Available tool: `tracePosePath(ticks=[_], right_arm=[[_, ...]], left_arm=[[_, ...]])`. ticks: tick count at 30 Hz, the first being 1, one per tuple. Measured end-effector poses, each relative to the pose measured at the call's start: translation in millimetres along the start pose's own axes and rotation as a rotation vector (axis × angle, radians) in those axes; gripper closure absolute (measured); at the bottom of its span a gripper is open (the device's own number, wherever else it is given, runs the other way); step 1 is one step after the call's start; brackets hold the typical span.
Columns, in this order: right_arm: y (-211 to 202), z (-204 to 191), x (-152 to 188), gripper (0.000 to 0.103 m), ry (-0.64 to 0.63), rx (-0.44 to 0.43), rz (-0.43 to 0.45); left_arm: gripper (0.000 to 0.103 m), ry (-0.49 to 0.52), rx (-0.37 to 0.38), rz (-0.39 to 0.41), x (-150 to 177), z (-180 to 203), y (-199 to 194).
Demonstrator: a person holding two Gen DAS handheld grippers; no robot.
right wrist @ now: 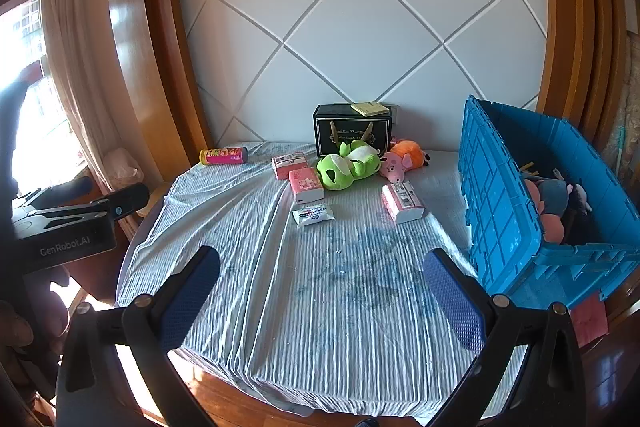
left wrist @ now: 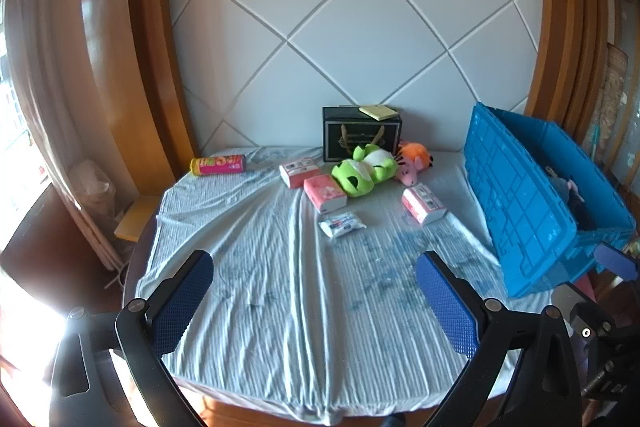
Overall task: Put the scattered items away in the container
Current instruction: 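Move both tools toward the white wet-wipes pack on the sheet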
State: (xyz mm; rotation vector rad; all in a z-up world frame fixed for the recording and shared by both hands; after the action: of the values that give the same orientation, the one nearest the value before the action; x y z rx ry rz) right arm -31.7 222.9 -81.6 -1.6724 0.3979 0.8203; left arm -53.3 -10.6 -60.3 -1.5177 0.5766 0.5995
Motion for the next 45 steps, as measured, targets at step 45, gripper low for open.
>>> tracePosePath(ticks=[45], right_arm=[[222.3, 135.4, -62.8, 0.0, -0.098, -0.044, -0.097]], left_arm=[[0.0, -0.003, 0.066, -0.154, -58.4, 67.1, 249.3]])
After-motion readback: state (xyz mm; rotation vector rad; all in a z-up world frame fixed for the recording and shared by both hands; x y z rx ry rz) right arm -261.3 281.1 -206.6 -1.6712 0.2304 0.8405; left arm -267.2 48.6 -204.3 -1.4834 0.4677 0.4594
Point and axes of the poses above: each gripper's, at about its wrist camera, not at the fingertips, and y roughly the way its jaws point, z to its right, x to its underside, the point moved 5 cm from there along y, roughly the way its jaws point, and after that the axes turned 8 degrees about -z, right-handed, at the moved point
